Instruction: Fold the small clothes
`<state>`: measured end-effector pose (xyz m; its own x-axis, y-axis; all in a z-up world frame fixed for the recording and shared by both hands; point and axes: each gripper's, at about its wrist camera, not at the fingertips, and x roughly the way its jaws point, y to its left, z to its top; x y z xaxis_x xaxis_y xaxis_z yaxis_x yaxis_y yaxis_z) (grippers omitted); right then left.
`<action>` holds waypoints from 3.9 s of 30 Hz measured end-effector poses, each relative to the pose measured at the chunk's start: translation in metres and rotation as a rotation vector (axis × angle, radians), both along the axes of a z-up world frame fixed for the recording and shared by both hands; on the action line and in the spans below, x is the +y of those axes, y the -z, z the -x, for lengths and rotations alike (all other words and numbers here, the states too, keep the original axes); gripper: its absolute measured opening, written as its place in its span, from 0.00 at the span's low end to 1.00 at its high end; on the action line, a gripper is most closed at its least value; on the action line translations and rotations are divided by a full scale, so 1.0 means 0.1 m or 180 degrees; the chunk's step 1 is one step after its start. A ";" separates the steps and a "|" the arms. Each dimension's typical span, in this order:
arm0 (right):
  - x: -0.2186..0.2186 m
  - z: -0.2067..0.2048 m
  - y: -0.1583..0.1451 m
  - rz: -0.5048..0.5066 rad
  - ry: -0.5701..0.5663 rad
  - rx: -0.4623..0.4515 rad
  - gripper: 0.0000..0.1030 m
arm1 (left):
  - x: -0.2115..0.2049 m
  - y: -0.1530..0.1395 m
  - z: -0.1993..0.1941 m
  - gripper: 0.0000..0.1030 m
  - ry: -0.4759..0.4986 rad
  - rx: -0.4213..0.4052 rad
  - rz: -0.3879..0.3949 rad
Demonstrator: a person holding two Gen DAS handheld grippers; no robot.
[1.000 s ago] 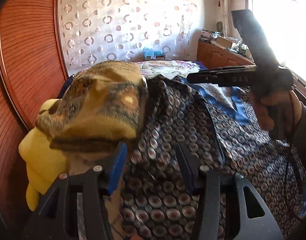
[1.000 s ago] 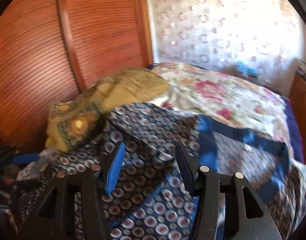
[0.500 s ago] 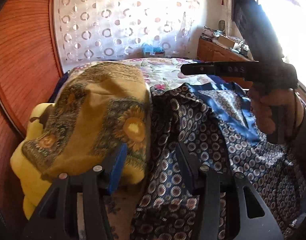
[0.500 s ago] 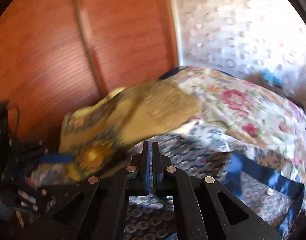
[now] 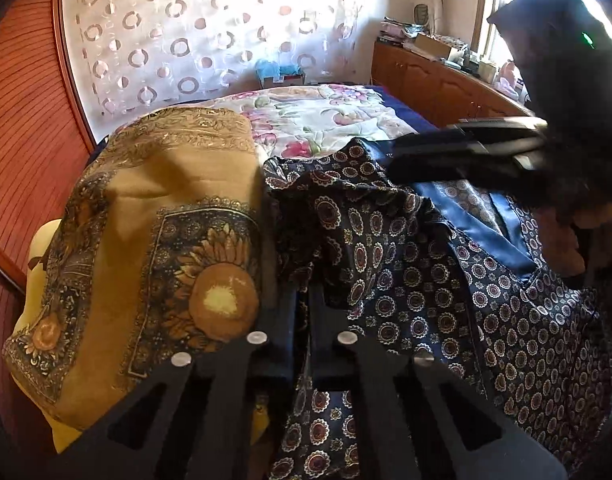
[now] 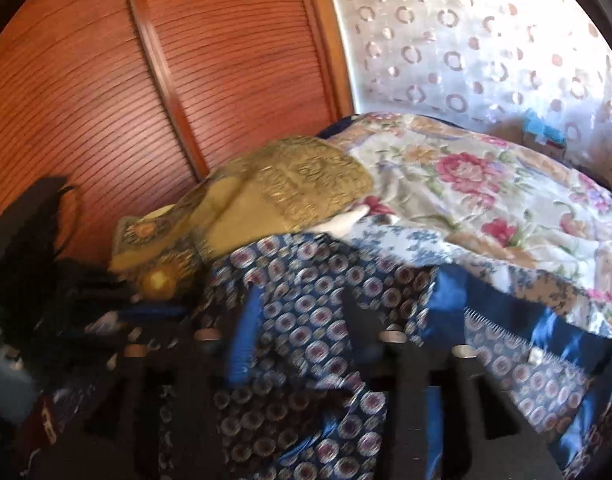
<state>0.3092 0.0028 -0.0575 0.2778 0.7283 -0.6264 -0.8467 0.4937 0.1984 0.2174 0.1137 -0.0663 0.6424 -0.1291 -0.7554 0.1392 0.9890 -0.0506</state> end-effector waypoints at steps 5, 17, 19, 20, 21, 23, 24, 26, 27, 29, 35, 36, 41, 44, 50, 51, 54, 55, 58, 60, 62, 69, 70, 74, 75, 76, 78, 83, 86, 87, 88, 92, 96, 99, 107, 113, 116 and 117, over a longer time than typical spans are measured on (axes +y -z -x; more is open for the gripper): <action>0.06 0.00 0.21 0.0288 -0.0197 0.0011 0.46 | 0.03 -0.03 0.00 0.00 -0.0018 -0.0056 0.0065; -0.21 -0.28 0.24 0.0207 0.0209 0.0287 0.00 | 0.38 -0.24 0.26 0.00 -0.0509 -0.0378 0.0289; -0.19 -0.27 0.22 0.0266 0.0215 0.0239 0.00 | 0.38 -0.22 0.25 0.03 -0.0503 -0.0341 0.0283; -0.20 -0.26 0.21 0.0249 0.0229 0.0211 0.05 | 0.37 -0.22 0.26 0.04 -0.0509 -0.0341 0.0267; -0.21 -0.26 0.19 0.0237 0.0244 0.0202 0.10 | 0.35 -0.25 0.28 0.09 -0.0506 -0.0357 0.0203; -0.29 -0.23 0.14 0.0184 0.0302 0.0155 0.30 | 0.29 -0.29 0.27 0.17 -0.0489 -0.0392 0.0084; -0.33 -0.22 0.11 0.0163 0.0318 0.0140 0.33 | 0.26 -0.31 0.29 0.19 -0.0473 -0.0411 0.0021; -0.41 -0.19 0.07 0.0193 0.0384 0.0074 0.44 | 0.21 -0.36 0.30 0.24 -0.0412 -0.0423 -0.0039; -0.47 -0.18 0.05 0.0207 0.0418 0.0032 0.45 | 0.17 -0.39 0.31 0.28 -0.0383 -0.0436 -0.0053; -0.64 -0.12 -0.01 0.0212 0.0484 -0.0028 0.47 | 0.08 -0.44 0.32 0.31 -0.0345 -0.0471 -0.0101; -1.33 0.14 -0.22 0.0181 0.0877 -0.0182 0.62 | -0.28 -0.47 0.24 0.37 0.0013 -0.0464 0.0063; -1.42 0.17 -0.24 0.0176 0.0933 -0.0206 0.62 | -0.37 -0.43 0.20 0.37 0.0083 -0.0437 0.0084; -2.16 0.42 -0.36 0.0200 0.1414 -0.0344 0.63 | -0.91 -0.23 -0.01 0.39 0.0485 -0.0273 0.0099; -2.64 0.59 -0.37 0.0302 0.1771 -0.0418 0.63 | -1.19 -0.12 -0.10 0.40 0.0690 -0.0174 0.0116; -3.47 0.77 -0.15 0.0504 0.2377 -0.0240 0.63 | -1.61 0.04 -0.21 0.42 0.0968 0.0008 0.0063; -3.56 0.80 -0.10 0.0523 0.2455 -0.0201 0.63 | -1.67 0.08 -0.22 0.43 0.1000 0.0037 0.0029; -3.83 0.84 0.10 0.0549 0.2660 -0.0038 0.63 | -1.77 0.14 -0.23 0.43 0.1040 0.0099 -0.0022; -3.90 0.85 0.18 0.0554 0.2725 0.0032 0.63 | -1.77 0.16 -0.23 0.44 0.1050 0.0105 -0.0033; -4.02 0.88 0.30 0.0520 0.2810 0.0158 0.63 | -1.83 0.21 -0.21 0.47 0.1064 0.0068 -0.0109; -4.09 0.90 0.37 0.0492 0.2854 0.0240 0.63 | -1.85 0.21 -0.18 0.48 0.1056 0.0023 -0.0101; -4.15 0.94 0.43 0.0472 0.2901 0.0318 0.63 | -1.86 0.22 -0.18 0.48 0.1035 0.0011 -0.0093; -4.30 1.08 0.56 0.0441 0.2990 0.0490 0.60 | -1.84 0.23 -0.20 0.50 0.1035 0.0010 -0.0109; -4.30 1.08 0.57 0.0434 0.2997 0.0502 0.59 | -1.85 0.23 -0.21 0.50 0.1035 0.0011 -0.0110; -4.28 1.16 0.61 0.0440 0.2989 0.0554 0.56 | -1.83 0.24 -0.21 0.51 0.1037 0.0014 -0.0094; -4.28 1.19 0.62 0.0419 0.2986 0.0561 0.55 | -1.83 0.24 -0.22 0.51 0.1037 0.0015 -0.0094; -4.28 1.19 0.62 0.0401 0.2985 0.0575 0.54 | -1.84 0.24 -0.21 0.51 0.1037 0.0015 -0.0098; -4.29 1.22 0.62 0.0341 0.2996 0.0605 0.49 | -1.82 0.24 -0.21 0.51 0.1037 0.0014 -0.0101; -4.28 1.29 0.61 0.0287 0.2999 0.0619 0.32 | -1.85 0.24 -0.23 0.53 0.1018 0.0018 -0.0096; -4.29 1.33 0.58 0.0360 0.3024 0.0558 0.20 | -1.86 0.24 -0.23 0.53 0.1018 0.0016 -0.0098; -4.30 1.32 0.57 0.0386 0.3036 0.0544 0.16 | -1.86 0.24 -0.23 0.53 0.1018 0.0016 -0.0094; -4.30 1.33 0.55 0.0447 0.3054 0.0515 0.09 | -1.86 0.24 -0.23 0.53 0.1019 0.0016 -0.0088; -4.27 1.32 0.51 0.0577 0.3019 0.0451 0.02 | -1.82 0.21 -0.25 0.53 0.0976 -0.0015 0.0023; -4.17 1.33 0.37 0.0619 0.3009 0.0247 0.00 | -1.73 0.07 -0.22 0.53 0.0839 -0.0264 0.0008; -4.07 1.31 0.19 0.0595 0.2966 0.0069 0.00 | -1.66 -0.03 -0.21 0.53 0.0786 -0.0389 0.0060; -3.38 1.15 -0.21 0.0416 0.2470 -0.0258 0.00 | -1.55 -0.21 -0.17 0.53 0.0703 -0.0684 0.0060; -2.82 1.00 -0.03 0.0376 0.2035 -0.0087 0.00 | -1.45 -0.24 -0.19 0.53 0.0690 -0.0629 0.0156; -2.67 0.98 0.10 0.0492 0.1976 -0.0028 0.04 | -1.40 -0.23 -0.15 0.53 0.0686 -0.0654 0.0204; -2.65 0.98 0.13 0.0500 0.1965 -0.0013 0.06 | -1.39 -0.23 -0.13 0.53 0.0681 -0.0668 0.0222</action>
<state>0.2110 -0.2621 -0.0702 0.6197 0.3327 -0.7109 -0.3975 0.9140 0.0813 0.2304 -0.0251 -0.0437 0.7360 -0.3251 -0.5938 0.3585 0.9312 -0.0654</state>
